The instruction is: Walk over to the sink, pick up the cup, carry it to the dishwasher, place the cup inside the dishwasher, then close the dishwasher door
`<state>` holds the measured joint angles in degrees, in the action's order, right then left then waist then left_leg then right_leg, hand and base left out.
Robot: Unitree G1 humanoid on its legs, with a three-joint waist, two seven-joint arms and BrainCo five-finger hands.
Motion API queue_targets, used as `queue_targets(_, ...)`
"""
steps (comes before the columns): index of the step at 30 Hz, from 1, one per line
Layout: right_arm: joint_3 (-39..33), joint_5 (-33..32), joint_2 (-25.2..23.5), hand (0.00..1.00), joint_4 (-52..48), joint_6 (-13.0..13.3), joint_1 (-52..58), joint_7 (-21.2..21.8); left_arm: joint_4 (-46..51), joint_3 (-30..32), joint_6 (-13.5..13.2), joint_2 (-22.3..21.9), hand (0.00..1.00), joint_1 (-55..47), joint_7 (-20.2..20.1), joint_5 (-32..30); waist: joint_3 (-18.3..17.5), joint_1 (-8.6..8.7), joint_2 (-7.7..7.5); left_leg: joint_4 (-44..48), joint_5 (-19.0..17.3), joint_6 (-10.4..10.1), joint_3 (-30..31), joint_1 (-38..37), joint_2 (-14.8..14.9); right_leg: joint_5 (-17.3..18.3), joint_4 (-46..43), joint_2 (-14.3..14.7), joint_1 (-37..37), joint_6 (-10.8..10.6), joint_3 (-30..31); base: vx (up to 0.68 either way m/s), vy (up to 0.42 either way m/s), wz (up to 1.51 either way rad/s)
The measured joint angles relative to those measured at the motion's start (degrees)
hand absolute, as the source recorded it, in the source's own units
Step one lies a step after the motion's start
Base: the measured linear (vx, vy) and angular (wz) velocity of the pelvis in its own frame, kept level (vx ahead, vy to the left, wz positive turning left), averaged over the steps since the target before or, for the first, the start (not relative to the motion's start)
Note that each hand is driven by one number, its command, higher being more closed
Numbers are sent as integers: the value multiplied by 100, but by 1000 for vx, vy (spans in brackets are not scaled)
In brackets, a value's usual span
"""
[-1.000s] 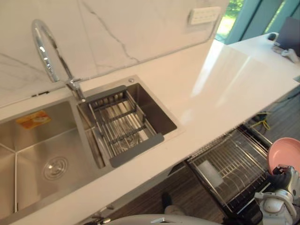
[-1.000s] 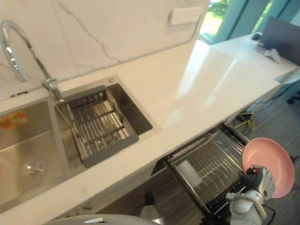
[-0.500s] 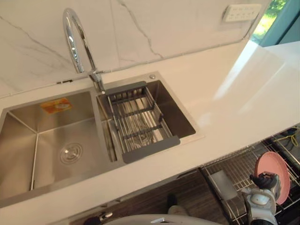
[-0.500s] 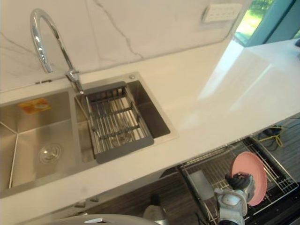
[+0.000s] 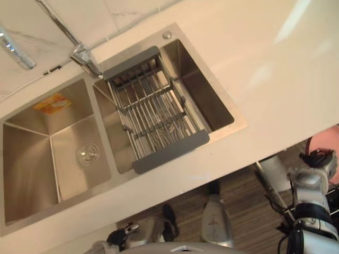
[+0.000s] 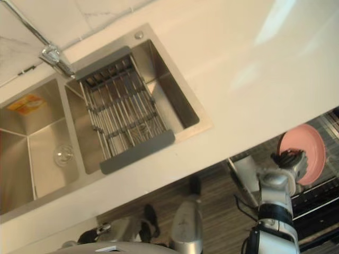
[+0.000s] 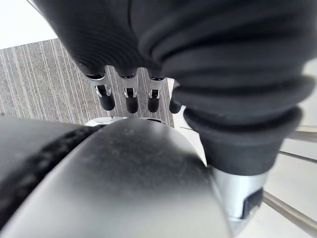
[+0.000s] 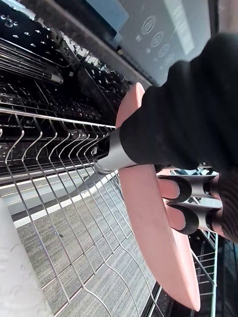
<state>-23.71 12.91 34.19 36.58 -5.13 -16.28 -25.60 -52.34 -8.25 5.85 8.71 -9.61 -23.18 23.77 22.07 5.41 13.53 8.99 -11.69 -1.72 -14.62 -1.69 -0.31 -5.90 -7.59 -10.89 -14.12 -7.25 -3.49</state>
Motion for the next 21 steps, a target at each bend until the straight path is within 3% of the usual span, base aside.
queue_targets(4,375,34,389,100,-244,-393,-320,16,5,-142,-65,-85,0,0,-89,93,177,89,301,4,67,96,8,241,-114,15,-107,-39,-335,-39,171,-62,-7,-5)
queue_targets(10,556,74,683,100,-258,-878,-777,0,6,-329,55,-73,0,183,-88,207,218,64,367,62,131,190,71,580,-190,-278,202,-81,-517,-4,218,-80,2,2)
queue_targets(11,554,73,701,0,-347,-1021,-795,14,9,-328,126,-71,0,217,-88,223,215,64,371,54,147,217,93,640,-213,-370,319,-94,-519,1,209,-94,16,6)
queue_targets(15,551,-38,731,0,-428,-1234,-760,132,105,-316,313,-45,0,221,-95,257,221,105,363,4,206,268,152,770,-282,-597,629,-158,-503,-3,133,-64,8,8)
queue_targets(21,545,-372,739,0,-419,-1476,-677,561,191,-314,370,-42,0,221,-96,259,212,116,375,-18,251,265,204,836,-300,-676,718,-176,-506,-17,101,-12,-12,5)
